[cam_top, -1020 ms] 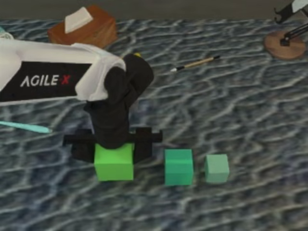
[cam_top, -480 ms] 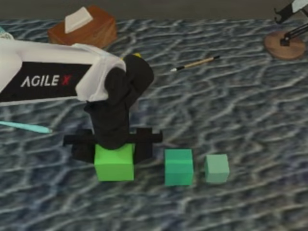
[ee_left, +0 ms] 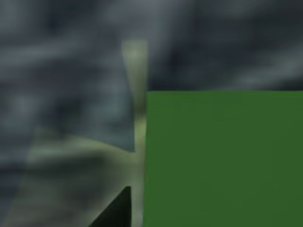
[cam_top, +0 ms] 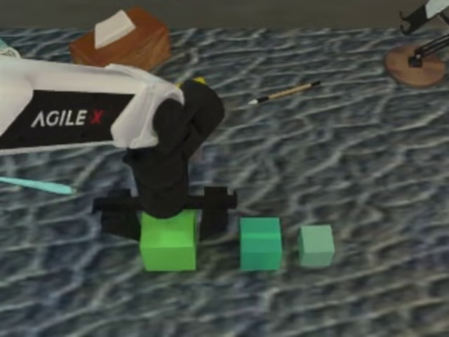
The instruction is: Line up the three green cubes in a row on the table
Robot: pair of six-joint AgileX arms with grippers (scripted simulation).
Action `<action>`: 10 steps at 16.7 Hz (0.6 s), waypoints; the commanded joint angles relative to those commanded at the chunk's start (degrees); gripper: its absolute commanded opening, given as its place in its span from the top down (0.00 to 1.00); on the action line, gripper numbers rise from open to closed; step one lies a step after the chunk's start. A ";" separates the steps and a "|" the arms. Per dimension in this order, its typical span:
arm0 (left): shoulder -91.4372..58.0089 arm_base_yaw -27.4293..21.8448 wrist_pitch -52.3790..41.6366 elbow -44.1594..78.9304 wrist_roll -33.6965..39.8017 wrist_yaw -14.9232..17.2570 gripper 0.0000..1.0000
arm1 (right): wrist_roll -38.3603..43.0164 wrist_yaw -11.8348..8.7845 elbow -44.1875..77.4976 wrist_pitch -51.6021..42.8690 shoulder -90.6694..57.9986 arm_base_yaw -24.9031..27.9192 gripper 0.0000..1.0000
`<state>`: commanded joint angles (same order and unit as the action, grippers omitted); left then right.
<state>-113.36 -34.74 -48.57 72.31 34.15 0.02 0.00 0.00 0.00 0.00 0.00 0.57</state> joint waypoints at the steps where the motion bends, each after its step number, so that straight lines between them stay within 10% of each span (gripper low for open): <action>1: 0.00 0.00 0.00 0.00 0.00 0.00 0.00 | 0.00 0.00 0.00 0.00 0.00 0.00 0.00; 10: 0.33 0.08 -1.00 0.89 0.00 -0.04 0.00 | 0.00 0.00 0.00 0.00 0.00 0.00 0.00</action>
<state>-113.04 -34.67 -49.57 73.20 34.16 -0.01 0.00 0.00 0.00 0.00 0.00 0.57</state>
